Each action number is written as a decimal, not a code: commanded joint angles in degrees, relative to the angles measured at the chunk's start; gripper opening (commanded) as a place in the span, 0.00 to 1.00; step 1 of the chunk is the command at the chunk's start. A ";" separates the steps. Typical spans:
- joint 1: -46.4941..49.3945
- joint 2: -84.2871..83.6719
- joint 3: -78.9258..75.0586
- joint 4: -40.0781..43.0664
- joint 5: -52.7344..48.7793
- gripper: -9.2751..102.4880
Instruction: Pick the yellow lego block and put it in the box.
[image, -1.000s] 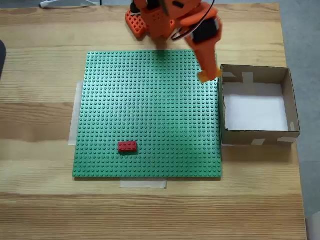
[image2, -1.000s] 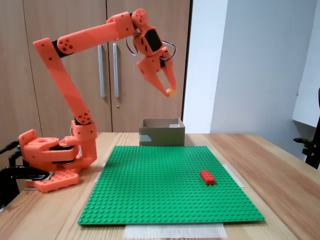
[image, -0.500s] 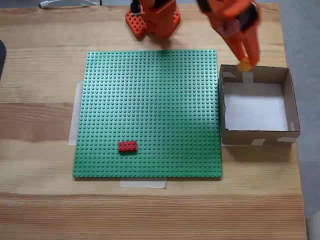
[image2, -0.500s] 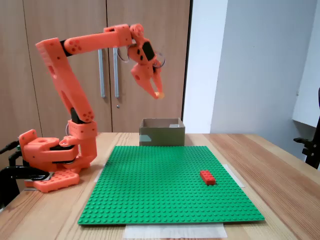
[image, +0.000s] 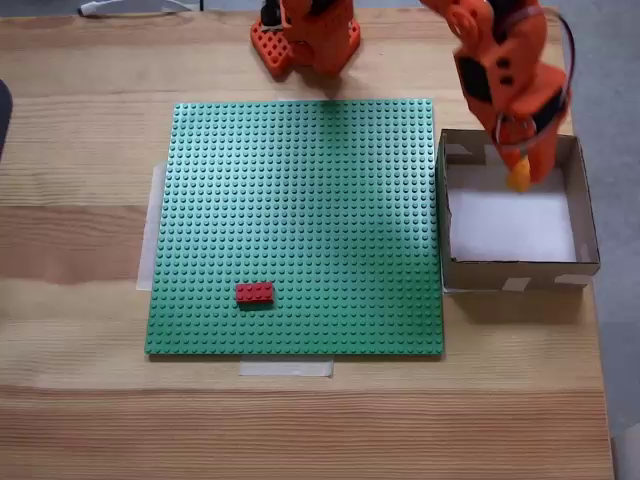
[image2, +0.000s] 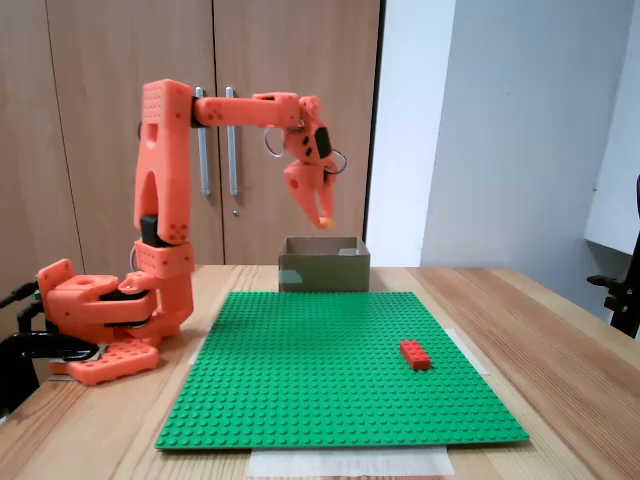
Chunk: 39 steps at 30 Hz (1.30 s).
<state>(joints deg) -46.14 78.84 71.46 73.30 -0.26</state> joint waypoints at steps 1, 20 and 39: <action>-0.79 -5.10 -7.56 0.88 0.09 0.07; -0.09 -21.01 -8.88 -5.10 1.49 0.07; -0.79 -22.50 -8.79 -0.79 2.72 0.19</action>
<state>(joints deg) -46.49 55.63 64.07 72.07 2.55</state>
